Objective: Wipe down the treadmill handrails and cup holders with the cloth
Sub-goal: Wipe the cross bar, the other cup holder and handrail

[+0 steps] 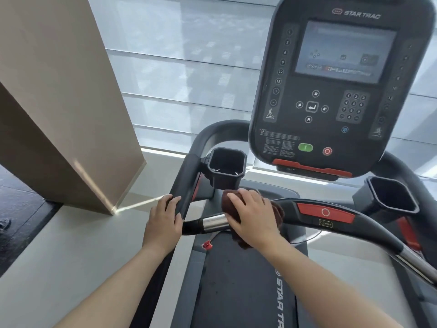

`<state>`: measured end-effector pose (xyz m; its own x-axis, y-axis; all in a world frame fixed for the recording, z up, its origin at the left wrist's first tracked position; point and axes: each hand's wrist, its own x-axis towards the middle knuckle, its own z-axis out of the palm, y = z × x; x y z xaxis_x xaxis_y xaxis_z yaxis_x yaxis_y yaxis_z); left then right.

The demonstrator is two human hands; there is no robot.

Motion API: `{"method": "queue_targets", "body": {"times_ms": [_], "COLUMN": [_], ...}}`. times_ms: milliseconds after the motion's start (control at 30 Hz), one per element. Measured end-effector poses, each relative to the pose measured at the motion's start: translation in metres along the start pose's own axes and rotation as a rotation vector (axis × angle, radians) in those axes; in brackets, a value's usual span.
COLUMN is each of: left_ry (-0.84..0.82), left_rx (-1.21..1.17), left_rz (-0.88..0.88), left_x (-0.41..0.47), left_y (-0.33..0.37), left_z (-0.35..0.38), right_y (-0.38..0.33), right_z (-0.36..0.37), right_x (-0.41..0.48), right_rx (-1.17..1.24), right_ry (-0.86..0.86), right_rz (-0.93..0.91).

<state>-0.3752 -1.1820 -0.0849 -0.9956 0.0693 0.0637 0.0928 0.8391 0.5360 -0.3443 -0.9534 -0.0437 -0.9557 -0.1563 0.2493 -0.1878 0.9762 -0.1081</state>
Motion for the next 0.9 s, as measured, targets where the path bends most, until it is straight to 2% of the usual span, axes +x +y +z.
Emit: {"method": "queue_targets", "body": {"times_ms": [133,233,533,900], "left_ry": [-0.012,-0.046,-0.084,-0.109], "left_rx": [-0.009,-0.017,-0.032,-0.019], "left_rz": [-0.005,-0.020,0.007,-0.026], "left_x": [0.001,0.004,0.043,0.106], "left_y": [0.000,0.000,0.005,0.021], "left_z": [-0.001,-0.001,-0.005,0.008], "right_y": [0.028,0.044,0.058,0.064], "right_z": [-0.022,-0.036,-0.046,-0.022], "right_x": [0.007,0.014,0.048,0.114], "right_rx": [0.197,0.338,0.512,0.622], "right_ry": [0.097,0.167,0.277,0.177], "right_rz": [0.209,0.293,0.306,0.263]}}
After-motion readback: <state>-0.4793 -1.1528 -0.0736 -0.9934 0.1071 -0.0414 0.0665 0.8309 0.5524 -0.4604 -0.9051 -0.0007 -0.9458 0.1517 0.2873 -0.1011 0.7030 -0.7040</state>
